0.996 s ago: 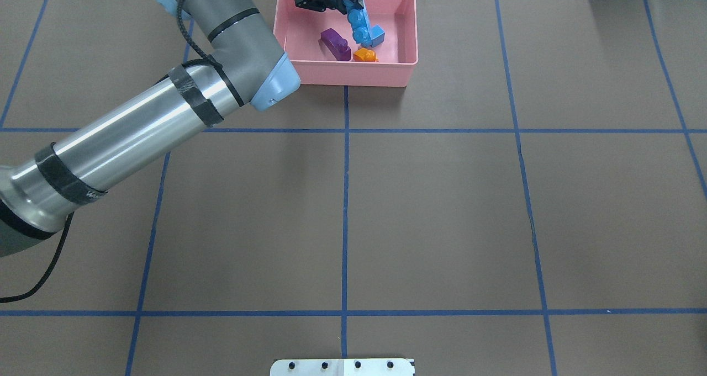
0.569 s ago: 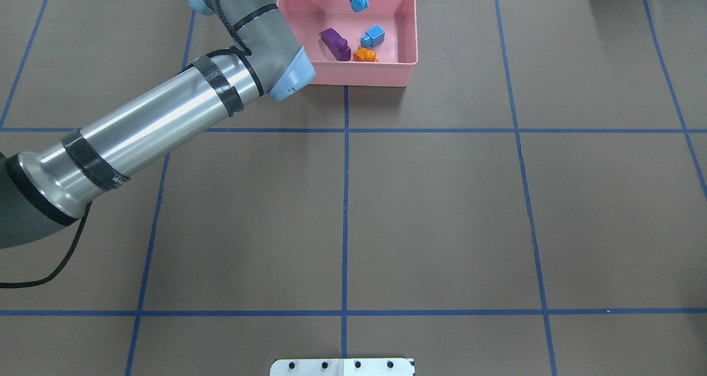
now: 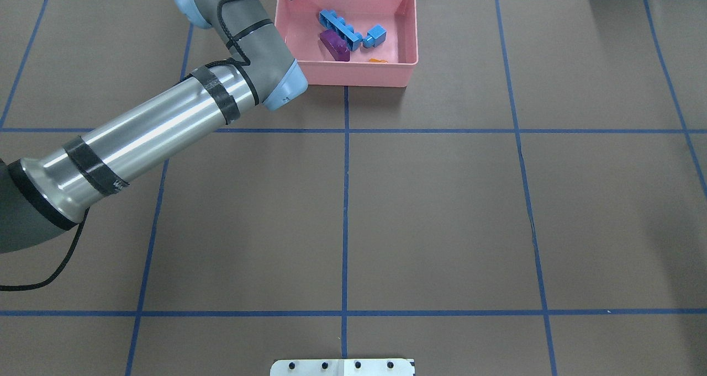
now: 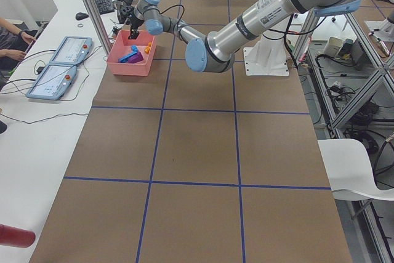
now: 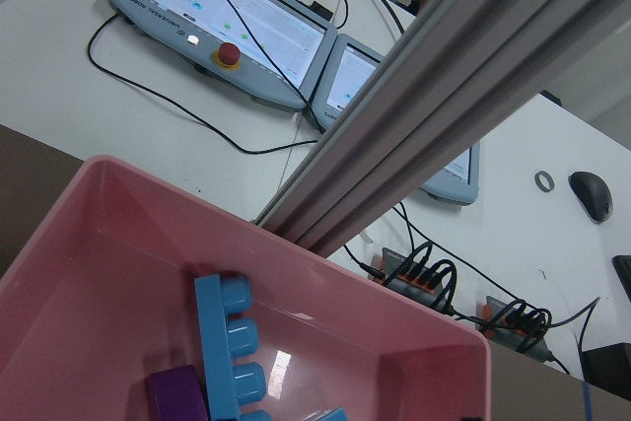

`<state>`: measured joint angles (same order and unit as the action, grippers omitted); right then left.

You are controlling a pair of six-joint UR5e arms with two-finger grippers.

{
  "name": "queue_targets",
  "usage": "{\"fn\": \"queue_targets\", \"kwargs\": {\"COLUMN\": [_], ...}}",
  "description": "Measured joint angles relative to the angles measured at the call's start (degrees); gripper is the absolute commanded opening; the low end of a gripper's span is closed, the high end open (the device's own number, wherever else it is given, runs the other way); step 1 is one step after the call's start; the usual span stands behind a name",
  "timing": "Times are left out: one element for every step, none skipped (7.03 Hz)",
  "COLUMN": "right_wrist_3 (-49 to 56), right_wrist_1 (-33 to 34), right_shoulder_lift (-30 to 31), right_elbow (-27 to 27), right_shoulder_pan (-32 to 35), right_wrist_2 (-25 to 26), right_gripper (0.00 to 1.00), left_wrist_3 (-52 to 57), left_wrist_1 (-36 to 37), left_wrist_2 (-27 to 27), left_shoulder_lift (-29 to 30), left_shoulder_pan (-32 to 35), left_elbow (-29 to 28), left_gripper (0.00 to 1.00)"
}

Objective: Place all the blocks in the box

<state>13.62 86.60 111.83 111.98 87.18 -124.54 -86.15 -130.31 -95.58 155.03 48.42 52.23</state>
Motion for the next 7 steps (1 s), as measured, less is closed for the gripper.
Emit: {"fn": "queue_targets", "kwargs": {"right_wrist_3": [-0.15, -0.66, -2.02, -4.97, -9.61, -16.32, -23.65], "right_wrist_1": [5.61, 10.29, 14.04, 16.35, 17.24, 17.38, 17.13], "right_shoulder_lift": [-7.39, -14.67, -22.17, -29.21, -35.21, -41.29, -46.97], "right_elbow": [-0.14, -0.47, -1.33, -2.56, -3.56, -4.71, -5.78], "right_shoulder_pan": [0.24, 0.29, 0.23, -0.37, -2.34, -6.12, -10.95], "right_wrist_2": [0.10, 0.22, 0.22, 0.05, 0.03, 0.67, 3.12], "right_gripper": [0.00, 0.00, 0.00, 0.00, 0.00, 0.00, 0.00], "left_wrist_3": [0.00, 0.20, 1.66, 5.37, 10.74, 17.05, 23.02], "left_wrist_1": [1.38, 4.36, 8.05, 11.23, 14.52, 18.27, 21.09], "left_wrist_2": [-2.61, -6.79, -11.27, -14.14, -15.36, -15.80, -15.86], "left_shoulder_lift": [-0.21, -0.91, -3.56, -8.37, -13.85, -18.80, -23.07], "left_shoulder_pan": [1.18, 2.96, 5.10, 6.97, 8.55, 10.31, 12.29], "left_elbow": [0.61, 2.47, 6.83, 13.22, 19.88, 25.57, 29.83], "left_gripper": [1.00, 1.00, 1.00, 1.00, 1.00, 1.00, 1.00]}}
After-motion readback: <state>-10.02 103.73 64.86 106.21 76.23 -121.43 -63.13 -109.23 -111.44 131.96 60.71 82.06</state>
